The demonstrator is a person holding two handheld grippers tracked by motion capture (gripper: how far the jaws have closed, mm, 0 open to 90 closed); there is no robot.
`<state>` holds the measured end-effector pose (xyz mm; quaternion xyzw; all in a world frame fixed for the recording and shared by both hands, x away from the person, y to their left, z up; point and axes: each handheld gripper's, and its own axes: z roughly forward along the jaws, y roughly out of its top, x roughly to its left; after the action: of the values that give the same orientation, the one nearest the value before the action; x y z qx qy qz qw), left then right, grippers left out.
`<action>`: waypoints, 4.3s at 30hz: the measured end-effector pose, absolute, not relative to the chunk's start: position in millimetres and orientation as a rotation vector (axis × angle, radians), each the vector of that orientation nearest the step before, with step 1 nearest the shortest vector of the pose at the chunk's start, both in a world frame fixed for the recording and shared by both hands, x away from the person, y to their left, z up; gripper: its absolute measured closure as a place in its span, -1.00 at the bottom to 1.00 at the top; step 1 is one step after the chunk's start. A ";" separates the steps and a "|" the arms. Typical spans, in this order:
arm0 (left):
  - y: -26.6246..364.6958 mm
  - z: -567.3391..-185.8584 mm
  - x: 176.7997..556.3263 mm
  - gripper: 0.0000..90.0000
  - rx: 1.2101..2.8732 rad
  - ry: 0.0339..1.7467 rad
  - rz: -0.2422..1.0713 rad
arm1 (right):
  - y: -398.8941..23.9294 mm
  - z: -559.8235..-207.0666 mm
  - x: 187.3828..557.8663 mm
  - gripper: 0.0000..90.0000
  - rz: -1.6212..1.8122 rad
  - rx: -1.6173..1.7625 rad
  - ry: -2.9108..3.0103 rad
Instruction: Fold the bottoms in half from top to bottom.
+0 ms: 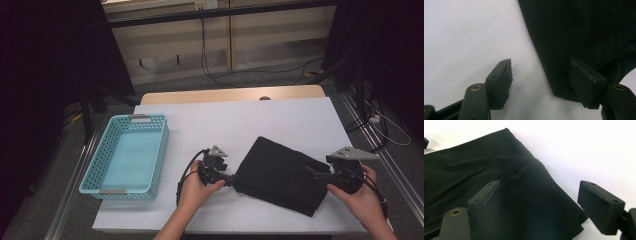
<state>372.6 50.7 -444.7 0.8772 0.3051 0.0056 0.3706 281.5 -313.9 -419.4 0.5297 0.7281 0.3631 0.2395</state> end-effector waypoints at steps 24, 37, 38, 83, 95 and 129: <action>40.8 -446.7 361.2 0.79 2.276 0.781 -0.085 | -317.3 -421.9 283.4 -0.56 1.006 1.477 1.990; 60.1 -439.4 382.7 0.88 2.235 0.864 -0.136 | -326.2 -418.3 281.4 -0.57 1.016 1.485 1.958; 63.1 -439.2 385.8 0.88 2.237 0.870 -0.134 | -326.6 -418.4 281.5 -0.57 1.018 1.482 1.958; 93.8 -440.0 386.8 0.11 2.256 1.075 0.139 | -305.8 -421.8 283.8 -0.57 1.008 1.424 2.026; 77.7 -438.5 382.8 0.81 2.268 1.043 0.133 | -303.4 -421.4 285.1 -0.57 1.009 1.419 2.030; 119.2 -430.3 443.2 0.04 2.134 1.243 0.183 | -215.8 -440.7 303.9 -0.61 1.087 1.327 2.180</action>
<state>443.2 119.2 -430.3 0.8145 0.4743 0.0697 0.3267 303.9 -215.8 -440.7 0.4701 0.7728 0.3853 0.1827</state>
